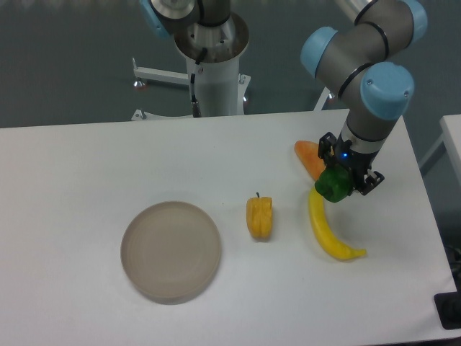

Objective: Place the green pepper on the table
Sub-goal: 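Carry the held green pepper up and across toward the yellow pepper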

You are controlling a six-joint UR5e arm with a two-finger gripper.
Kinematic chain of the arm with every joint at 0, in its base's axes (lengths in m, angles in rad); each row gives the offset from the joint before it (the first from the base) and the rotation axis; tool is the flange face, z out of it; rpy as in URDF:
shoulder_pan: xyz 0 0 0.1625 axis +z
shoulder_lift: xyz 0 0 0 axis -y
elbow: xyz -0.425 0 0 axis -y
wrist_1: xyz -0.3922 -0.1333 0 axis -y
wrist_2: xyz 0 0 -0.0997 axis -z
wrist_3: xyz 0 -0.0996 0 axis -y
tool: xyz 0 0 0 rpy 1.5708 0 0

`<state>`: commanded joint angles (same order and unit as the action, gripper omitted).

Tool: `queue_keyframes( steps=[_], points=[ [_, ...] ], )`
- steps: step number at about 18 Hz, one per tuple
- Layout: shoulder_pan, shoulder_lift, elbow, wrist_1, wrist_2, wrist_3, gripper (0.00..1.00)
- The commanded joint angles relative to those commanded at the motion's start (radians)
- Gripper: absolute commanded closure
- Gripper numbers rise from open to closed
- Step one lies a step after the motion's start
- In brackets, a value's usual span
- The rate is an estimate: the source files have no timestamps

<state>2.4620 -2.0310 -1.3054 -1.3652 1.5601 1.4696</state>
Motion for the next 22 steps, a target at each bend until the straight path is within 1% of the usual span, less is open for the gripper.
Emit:
queue_keyframes(
  steps=[6, 7, 9, 11, 12, 14, 15, 17, 19, 22],
  points=[
    [0.000, 0.002, 0.002, -0.005, -0.006, -0.029, 0.87],
    [0.002, 0.012, -0.011, -0.008, -0.005, -0.028, 0.87],
    [-0.003, 0.052, -0.044, -0.040, -0.003, -0.028, 0.87],
    [-0.008, 0.089, -0.099, -0.049, -0.002, -0.028, 0.87],
    [-0.014, 0.118, -0.136, -0.049, -0.005, -0.028, 0.87],
    [-0.024, 0.193, -0.262, -0.037, -0.009, -0.026, 0.87],
    [-0.046, 0.219, -0.312, -0.031, -0.008, -0.028, 0.87],
    [-0.077, 0.232, -0.360, -0.017, -0.008, -0.029, 0.84],
    [-0.103, 0.233, -0.389, -0.012, -0.008, -0.031, 0.83],
    [-0.138, 0.230, -0.449, -0.009, -0.009, -0.032, 0.79]
  ],
)
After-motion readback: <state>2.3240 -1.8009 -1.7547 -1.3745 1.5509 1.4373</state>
